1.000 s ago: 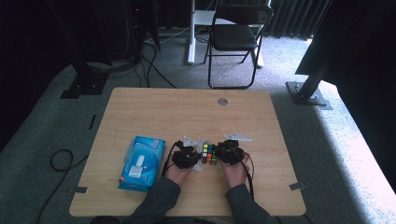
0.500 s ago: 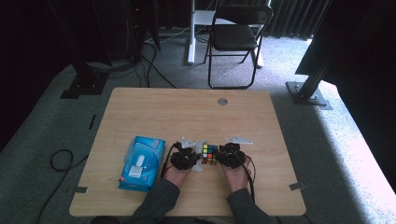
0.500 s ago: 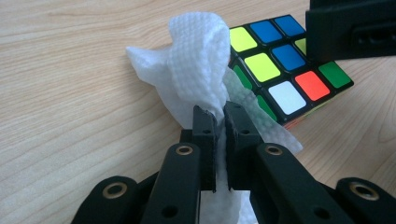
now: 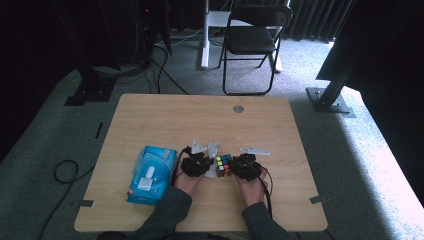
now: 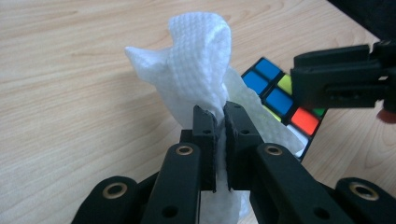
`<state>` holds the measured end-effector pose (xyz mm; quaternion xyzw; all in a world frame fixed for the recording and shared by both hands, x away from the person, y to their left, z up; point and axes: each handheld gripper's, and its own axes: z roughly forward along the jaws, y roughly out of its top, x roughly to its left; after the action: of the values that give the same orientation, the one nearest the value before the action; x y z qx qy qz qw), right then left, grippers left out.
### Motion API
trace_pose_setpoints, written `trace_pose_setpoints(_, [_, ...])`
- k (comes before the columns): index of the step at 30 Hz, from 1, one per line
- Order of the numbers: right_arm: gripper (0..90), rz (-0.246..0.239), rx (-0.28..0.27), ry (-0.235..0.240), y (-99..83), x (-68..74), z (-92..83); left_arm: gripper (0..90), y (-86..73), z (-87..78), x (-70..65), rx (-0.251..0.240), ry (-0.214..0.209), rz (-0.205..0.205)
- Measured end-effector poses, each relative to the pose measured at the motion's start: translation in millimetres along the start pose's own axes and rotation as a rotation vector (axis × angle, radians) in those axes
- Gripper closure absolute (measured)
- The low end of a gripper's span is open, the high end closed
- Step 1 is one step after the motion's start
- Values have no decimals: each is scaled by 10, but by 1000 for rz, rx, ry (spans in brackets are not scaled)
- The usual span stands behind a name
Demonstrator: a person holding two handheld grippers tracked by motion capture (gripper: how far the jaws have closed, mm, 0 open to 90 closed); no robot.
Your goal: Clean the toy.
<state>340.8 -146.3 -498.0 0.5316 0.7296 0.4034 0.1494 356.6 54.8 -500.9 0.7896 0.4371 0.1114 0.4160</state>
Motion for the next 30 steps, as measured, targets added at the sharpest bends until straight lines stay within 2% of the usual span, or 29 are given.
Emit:
trace_pose_setpoints(4, [713, 0, -2, 2, -4, -4, 0, 844, 20, 46, -39, 6, 4, 10])
trace_pose_setpoints(9, [710, 0, -3, 2, -9, -1, -2, 845, 36, 97, -22, 18, 11, 9])
trace_pose_setpoints(16, [708, 4, -8, 0, -15, 3, -1, 846, 23, 118, -19, 29, 24, 30])
trace_pose_setpoints(19, [707, 8, -9, -2, -18, 7, -2, 846, 3, 132, -22, 34, 31, 24])
trace_pose_setpoints(25, [705, 11, -11, 1, -22, 3, -2, 847, -101, 278, -6, 104, 47, 27])
trace_pose_setpoints(30, [704, 13, -11, 2, -25, 1, -3, 847, -151, 348, 17, 123, 44, 29])
